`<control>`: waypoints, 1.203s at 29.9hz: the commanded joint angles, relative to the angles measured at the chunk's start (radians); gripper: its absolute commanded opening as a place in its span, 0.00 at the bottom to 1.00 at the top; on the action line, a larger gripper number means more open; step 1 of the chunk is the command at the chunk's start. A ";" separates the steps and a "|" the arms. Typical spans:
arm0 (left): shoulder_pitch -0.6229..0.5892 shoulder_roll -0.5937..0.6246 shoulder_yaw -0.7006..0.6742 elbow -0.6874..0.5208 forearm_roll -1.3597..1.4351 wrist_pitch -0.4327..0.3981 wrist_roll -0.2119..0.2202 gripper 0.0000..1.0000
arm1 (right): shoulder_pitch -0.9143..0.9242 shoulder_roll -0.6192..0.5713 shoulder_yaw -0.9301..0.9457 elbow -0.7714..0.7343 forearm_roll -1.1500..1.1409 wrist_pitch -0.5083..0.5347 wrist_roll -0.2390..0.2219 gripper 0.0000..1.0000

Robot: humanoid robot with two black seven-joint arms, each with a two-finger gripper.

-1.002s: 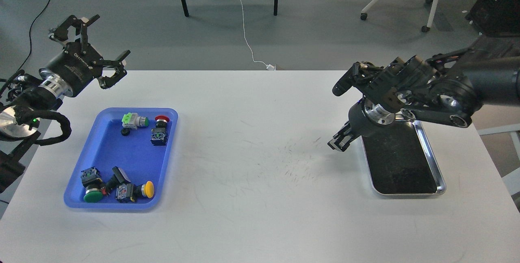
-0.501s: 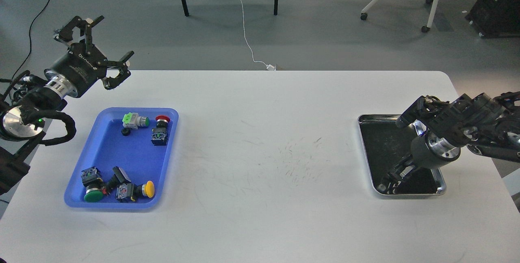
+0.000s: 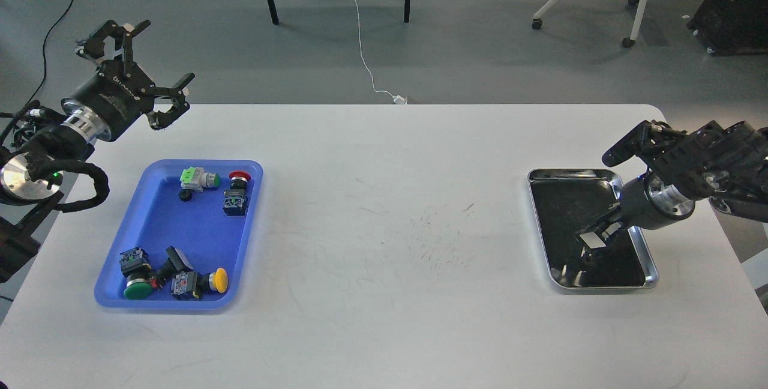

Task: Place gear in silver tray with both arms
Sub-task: 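Raise the right arm away and move the left gripper to the blue tray, then grasp another black gear in the blue tray with the left gripper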

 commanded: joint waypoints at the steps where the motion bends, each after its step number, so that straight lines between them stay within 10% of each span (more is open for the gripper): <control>1: -0.029 0.018 -0.003 -0.001 0.182 -0.010 -0.002 0.98 | -0.023 -0.042 0.240 -0.037 0.066 0.009 -0.004 0.85; 20: 0.121 0.248 0.016 -0.445 1.306 0.002 -0.074 0.98 | -0.504 0.183 1.185 -0.209 0.894 -0.005 -0.008 0.96; 36: 0.140 0.239 0.286 -0.431 1.985 0.192 -0.079 0.85 | -0.940 0.300 1.529 -0.174 1.274 0.167 0.002 0.98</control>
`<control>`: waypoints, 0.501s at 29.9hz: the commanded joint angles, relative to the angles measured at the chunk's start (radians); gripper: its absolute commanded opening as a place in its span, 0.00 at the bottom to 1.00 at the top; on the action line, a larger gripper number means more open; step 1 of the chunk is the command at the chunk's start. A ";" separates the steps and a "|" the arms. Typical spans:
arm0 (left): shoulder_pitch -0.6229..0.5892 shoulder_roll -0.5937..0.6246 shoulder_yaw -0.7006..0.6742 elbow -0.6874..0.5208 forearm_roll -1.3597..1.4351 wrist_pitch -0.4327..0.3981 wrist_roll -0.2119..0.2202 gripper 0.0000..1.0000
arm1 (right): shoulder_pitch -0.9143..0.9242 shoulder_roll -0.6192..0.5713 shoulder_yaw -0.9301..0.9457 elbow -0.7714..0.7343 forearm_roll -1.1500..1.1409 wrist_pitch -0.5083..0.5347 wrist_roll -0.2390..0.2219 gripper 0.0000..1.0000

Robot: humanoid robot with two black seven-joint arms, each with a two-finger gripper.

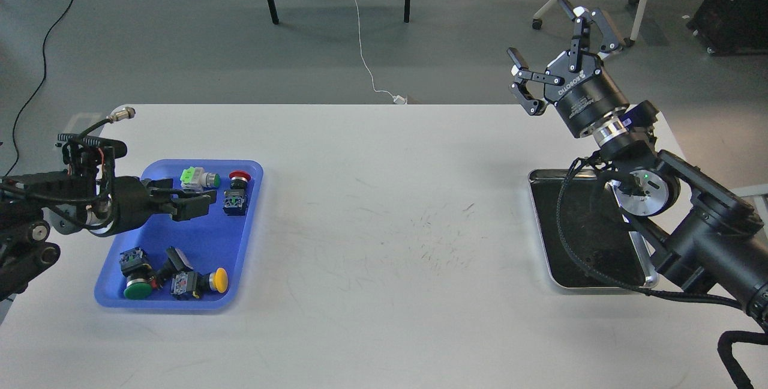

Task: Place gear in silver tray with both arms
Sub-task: 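Grasp another black gear in the blue tray with the left gripper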

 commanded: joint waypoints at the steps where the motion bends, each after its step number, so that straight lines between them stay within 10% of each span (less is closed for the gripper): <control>1: -0.001 -0.013 0.045 0.021 0.073 0.035 0.000 0.83 | -0.060 0.002 0.026 0.029 0.001 0.004 0.000 0.98; 15: -0.016 -0.127 0.045 0.254 0.058 0.098 0.002 0.78 | -0.082 0.000 0.030 0.052 0.000 0.004 0.000 0.98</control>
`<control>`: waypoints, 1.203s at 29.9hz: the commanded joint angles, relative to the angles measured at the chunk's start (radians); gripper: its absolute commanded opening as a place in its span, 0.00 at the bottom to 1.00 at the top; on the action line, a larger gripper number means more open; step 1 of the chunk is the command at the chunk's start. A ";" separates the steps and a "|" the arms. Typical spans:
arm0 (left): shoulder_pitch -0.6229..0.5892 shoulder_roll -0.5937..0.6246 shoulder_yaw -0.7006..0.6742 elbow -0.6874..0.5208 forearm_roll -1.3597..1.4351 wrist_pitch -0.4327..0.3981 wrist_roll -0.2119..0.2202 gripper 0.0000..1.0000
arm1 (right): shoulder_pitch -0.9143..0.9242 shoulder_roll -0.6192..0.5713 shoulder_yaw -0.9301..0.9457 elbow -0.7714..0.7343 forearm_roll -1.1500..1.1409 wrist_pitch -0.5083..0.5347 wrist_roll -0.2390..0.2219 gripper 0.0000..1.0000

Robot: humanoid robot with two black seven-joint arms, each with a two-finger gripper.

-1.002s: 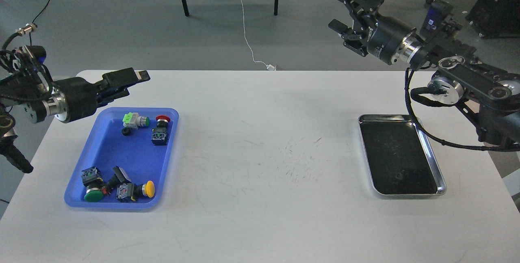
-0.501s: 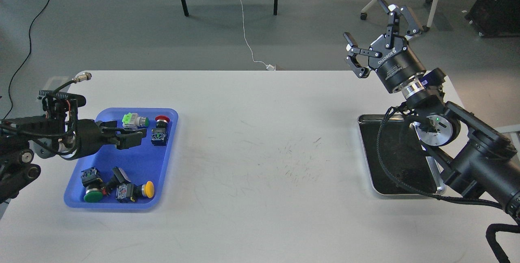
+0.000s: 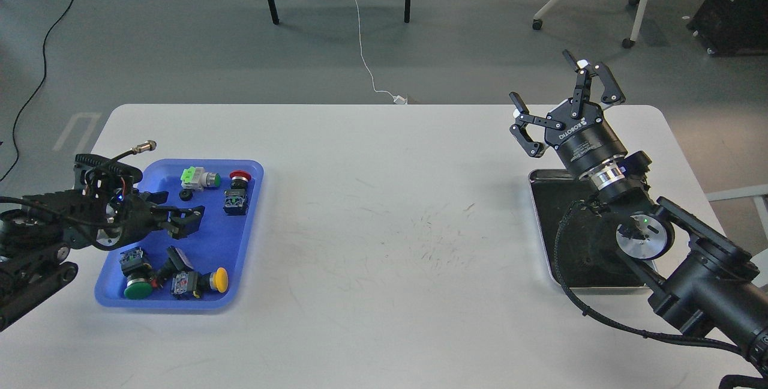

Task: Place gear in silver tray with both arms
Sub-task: 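Grasp another black gear in the blue tray with the left gripper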

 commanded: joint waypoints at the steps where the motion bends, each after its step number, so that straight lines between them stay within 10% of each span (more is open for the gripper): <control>1: 0.000 -0.009 0.000 0.039 -0.002 0.030 0.000 0.78 | 0.000 0.001 -0.001 0.000 0.000 0.000 0.000 0.98; 36: -0.016 -0.117 0.003 0.169 -0.130 0.097 0.002 0.57 | 0.001 -0.006 -0.003 0.000 -0.002 0.000 0.000 0.98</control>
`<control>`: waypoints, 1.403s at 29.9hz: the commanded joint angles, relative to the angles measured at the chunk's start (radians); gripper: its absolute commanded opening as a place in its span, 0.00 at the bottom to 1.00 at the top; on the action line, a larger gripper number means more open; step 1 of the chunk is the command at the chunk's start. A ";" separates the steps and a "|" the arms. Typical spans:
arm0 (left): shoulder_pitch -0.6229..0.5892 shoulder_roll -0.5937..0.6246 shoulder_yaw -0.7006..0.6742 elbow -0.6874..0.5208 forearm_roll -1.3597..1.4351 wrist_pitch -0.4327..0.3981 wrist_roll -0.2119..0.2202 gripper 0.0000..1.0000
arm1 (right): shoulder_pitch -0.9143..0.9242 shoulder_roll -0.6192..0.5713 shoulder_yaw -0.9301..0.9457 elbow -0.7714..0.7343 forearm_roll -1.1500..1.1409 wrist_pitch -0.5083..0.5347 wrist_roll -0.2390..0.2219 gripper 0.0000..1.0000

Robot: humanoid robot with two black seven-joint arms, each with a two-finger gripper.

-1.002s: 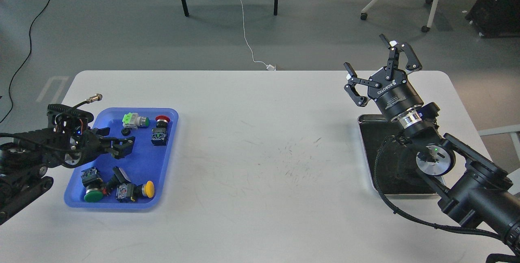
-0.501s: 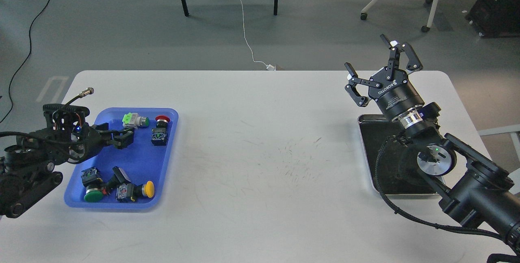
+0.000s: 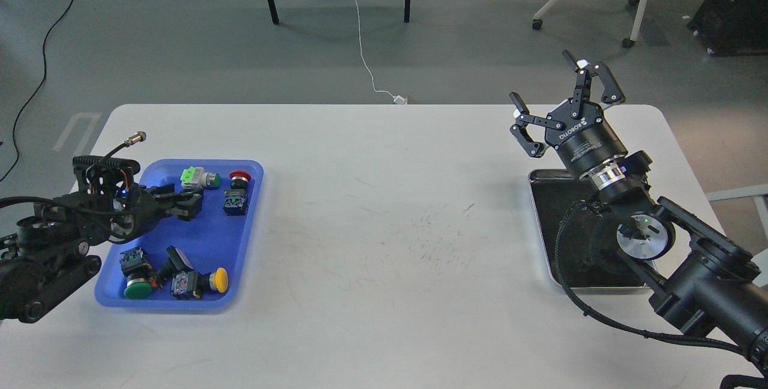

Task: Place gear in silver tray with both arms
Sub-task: 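Grasp another black gear in the blue tray with the left gripper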

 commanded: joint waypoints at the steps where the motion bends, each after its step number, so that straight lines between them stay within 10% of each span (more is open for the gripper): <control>1: 0.002 -0.002 0.001 0.000 0.001 0.000 -0.002 0.57 | 0.000 0.000 0.000 0.000 0.000 0.000 0.000 0.98; 42: 0.008 0.006 0.001 -0.001 -0.043 -0.006 -0.005 0.26 | 0.029 -0.017 -0.003 -0.002 -0.004 0.000 -0.006 0.98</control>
